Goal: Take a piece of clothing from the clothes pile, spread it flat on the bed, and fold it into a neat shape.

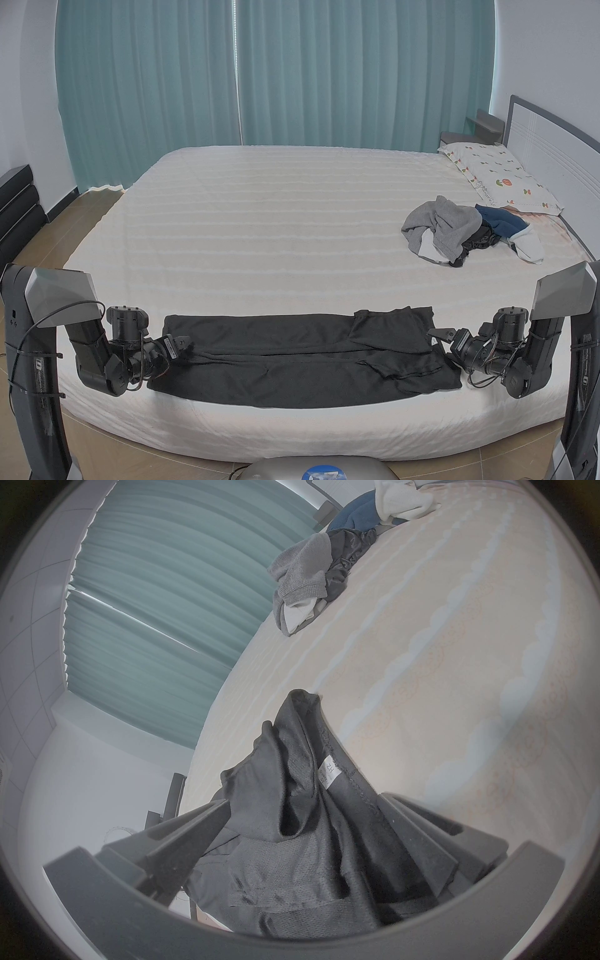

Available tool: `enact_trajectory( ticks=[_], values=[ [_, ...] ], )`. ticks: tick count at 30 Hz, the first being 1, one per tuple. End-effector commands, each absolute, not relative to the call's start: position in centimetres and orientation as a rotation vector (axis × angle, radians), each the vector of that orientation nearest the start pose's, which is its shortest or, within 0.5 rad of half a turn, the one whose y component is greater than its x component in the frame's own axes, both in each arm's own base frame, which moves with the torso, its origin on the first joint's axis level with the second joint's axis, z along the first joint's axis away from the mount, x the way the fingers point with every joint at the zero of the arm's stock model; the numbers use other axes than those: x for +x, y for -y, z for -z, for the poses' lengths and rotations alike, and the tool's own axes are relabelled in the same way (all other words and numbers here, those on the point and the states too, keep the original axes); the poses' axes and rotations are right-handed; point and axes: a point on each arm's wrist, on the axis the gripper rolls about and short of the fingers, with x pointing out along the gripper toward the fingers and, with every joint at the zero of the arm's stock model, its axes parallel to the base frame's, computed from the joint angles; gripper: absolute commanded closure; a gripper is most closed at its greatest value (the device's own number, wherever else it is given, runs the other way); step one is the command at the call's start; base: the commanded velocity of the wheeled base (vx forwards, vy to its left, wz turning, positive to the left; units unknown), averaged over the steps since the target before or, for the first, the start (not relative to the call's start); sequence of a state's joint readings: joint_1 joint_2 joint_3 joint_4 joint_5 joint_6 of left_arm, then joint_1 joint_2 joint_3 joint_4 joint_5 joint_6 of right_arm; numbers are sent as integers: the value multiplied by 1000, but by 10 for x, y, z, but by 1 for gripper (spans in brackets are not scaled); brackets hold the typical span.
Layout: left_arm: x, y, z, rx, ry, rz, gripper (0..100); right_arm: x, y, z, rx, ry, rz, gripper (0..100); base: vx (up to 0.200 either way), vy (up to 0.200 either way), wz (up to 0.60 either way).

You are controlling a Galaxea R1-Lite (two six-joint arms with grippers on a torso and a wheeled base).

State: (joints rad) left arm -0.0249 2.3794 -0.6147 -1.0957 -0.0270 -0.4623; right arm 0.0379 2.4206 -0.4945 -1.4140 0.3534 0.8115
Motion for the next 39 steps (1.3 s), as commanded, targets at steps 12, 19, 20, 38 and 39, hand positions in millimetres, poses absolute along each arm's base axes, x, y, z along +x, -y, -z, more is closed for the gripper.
enact_trajectory(
  ticks=[12,19,20,38,39],
  values=[
    [333,17,41,-442,-651,-77,0,323,-21,42,863,-641,-156,0,0,0,0],
    [335,18,40,-439,-642,-76,100,323,-21,42,863,-641,-156,0,0,0,0],
    [335,17,39,-437,-640,-78,100,323,-20,42,864,-641,-155,0,0,0,0],
    [334,15,35,-411,-583,-70,100,326,-12,31,871,-592,-146,0,0,0,0],
    [333,15,35,-410,-584,-70,100,331,-5,24,877,-548,-139,0,0,0,0]
  ],
)
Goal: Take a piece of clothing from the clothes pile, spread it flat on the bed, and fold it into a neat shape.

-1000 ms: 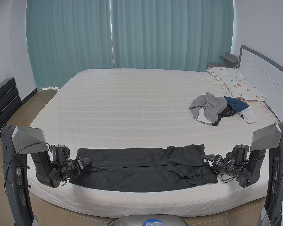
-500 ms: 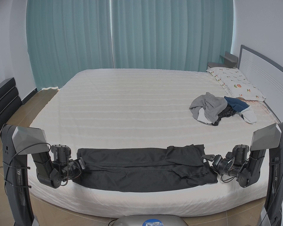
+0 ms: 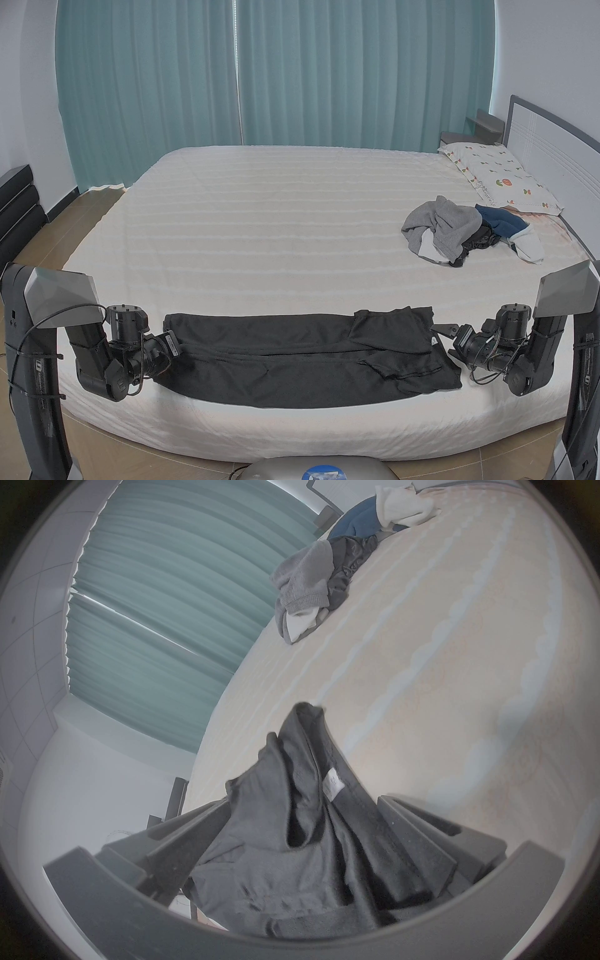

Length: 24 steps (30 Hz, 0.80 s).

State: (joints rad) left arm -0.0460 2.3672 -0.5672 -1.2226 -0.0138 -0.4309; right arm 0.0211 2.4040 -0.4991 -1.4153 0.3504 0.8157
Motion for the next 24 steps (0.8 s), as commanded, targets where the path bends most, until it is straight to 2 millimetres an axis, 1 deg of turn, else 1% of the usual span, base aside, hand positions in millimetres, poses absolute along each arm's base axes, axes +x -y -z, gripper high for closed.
enact_trajectory(
  ticks=[1,3,5,9,12,16,20,24],
  values=[
    [334,15,35,-411,-583,-70,100,332,0,20,884,-527,-131,0,0,0,0],
    [333,15,35,-411,-584,-70,100,335,12,16,896,-497,-111,0,0,0,0],
    [334,15,35,-411,-583,-70,100,338,19,17,907,-482,-96,0,0,0,0],
    [335,15,34,-413,-576,-70,100,340,20,21,914,-489,-87,0,0,0,0],
    [337,15,33,-414,-570,-71,100,341,19,28,915,-506,-82,0,0,0,0],
    [336,16,33,-415,-572,-70,100,341,20,30,917,-510,-80,0,0,0,0],
    [337,16,34,-415,-570,-70,100,342,19,38,919,-529,-73,0,0,0,0],
    [337,16,33,-411,-565,-72,100,342,17,39,918,-536,-75,0,0,0,0]
  ],
)
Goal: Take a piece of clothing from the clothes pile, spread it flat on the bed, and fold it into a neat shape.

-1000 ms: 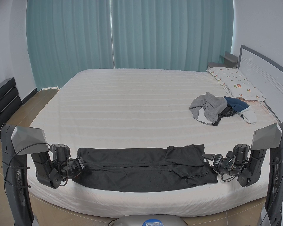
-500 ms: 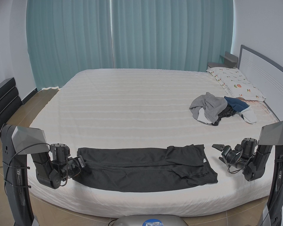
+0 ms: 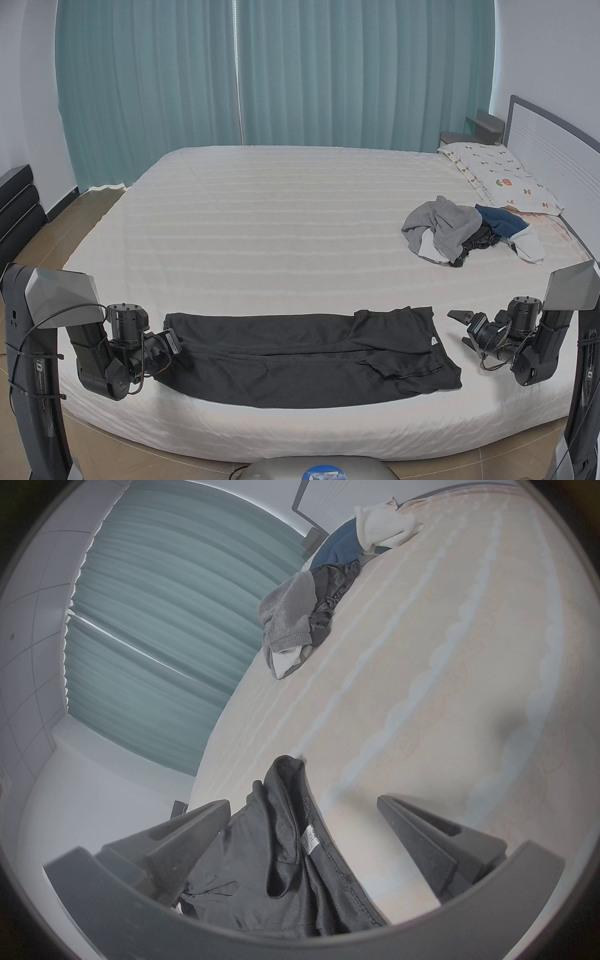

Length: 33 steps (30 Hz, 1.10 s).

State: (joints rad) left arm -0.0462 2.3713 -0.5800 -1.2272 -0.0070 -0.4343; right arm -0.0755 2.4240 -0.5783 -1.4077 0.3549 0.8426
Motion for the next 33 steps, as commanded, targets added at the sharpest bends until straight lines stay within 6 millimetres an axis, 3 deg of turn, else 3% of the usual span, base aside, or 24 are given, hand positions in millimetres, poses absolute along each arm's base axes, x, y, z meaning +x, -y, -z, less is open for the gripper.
enact_trajectory(
  ticks=[1,25,33],
  values=[
    [338,16,33,-413,-562,-72,100,342,16,40,917,-539,-76,0,0,0,0],
    [346,23,27,-453,-518,-77,100,342,14,41,914,-541,-78,0,0,0,0],
    [356,39,21,-490,-474,-93,100,342,14,41,913,-541,-79,0,0,0,0]
  ],
)
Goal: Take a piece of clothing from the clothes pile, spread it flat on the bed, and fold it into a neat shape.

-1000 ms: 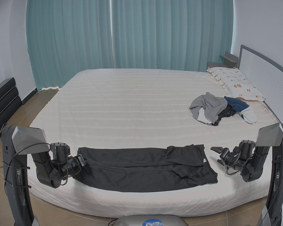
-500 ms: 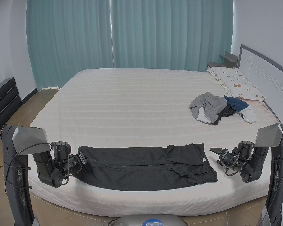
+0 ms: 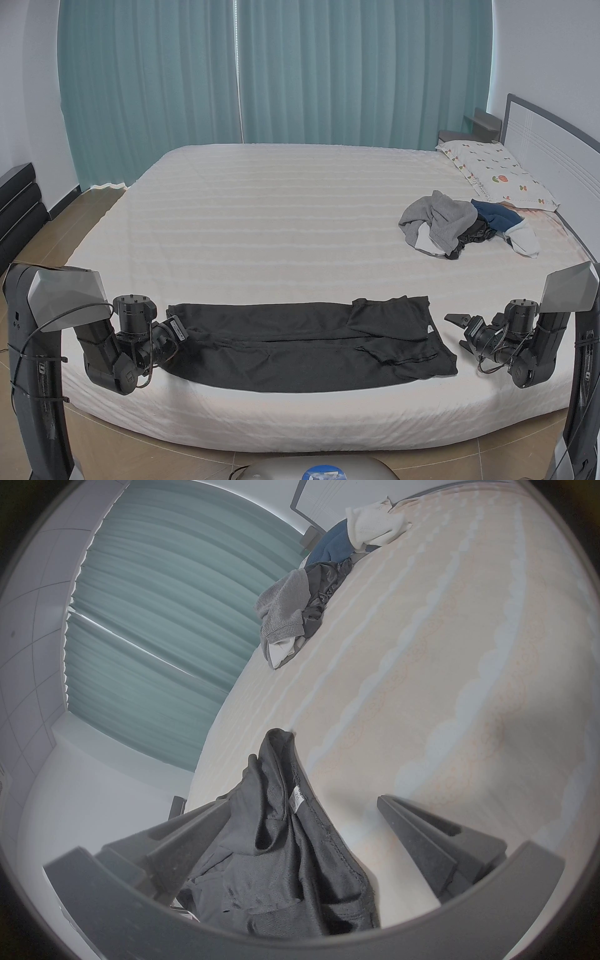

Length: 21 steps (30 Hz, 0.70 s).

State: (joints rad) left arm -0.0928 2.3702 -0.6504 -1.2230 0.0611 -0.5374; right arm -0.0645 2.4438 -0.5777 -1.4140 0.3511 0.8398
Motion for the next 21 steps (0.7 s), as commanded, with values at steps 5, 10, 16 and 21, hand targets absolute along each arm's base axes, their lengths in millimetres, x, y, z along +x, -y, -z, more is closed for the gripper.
enact_trajectory(
  ticks=[5,10,16,21],
  values=[
    [353,51,16,-473,-467,-91,100,342,14,42,913,-542,-78,0,0,-120,0],
    [348,70,-9,-447,-463,-87,100,341,14,43,913,-544,-77,0,0,-200,0],
    [353,81,-21,-428,-501,-120,100,341,14,43,912,-544,-78,0,0,-200,0],
    [358,92,-29,-385,-530,-174,100,341,14,43,910,-543,-78,0,0,-200,0]
  ],
)
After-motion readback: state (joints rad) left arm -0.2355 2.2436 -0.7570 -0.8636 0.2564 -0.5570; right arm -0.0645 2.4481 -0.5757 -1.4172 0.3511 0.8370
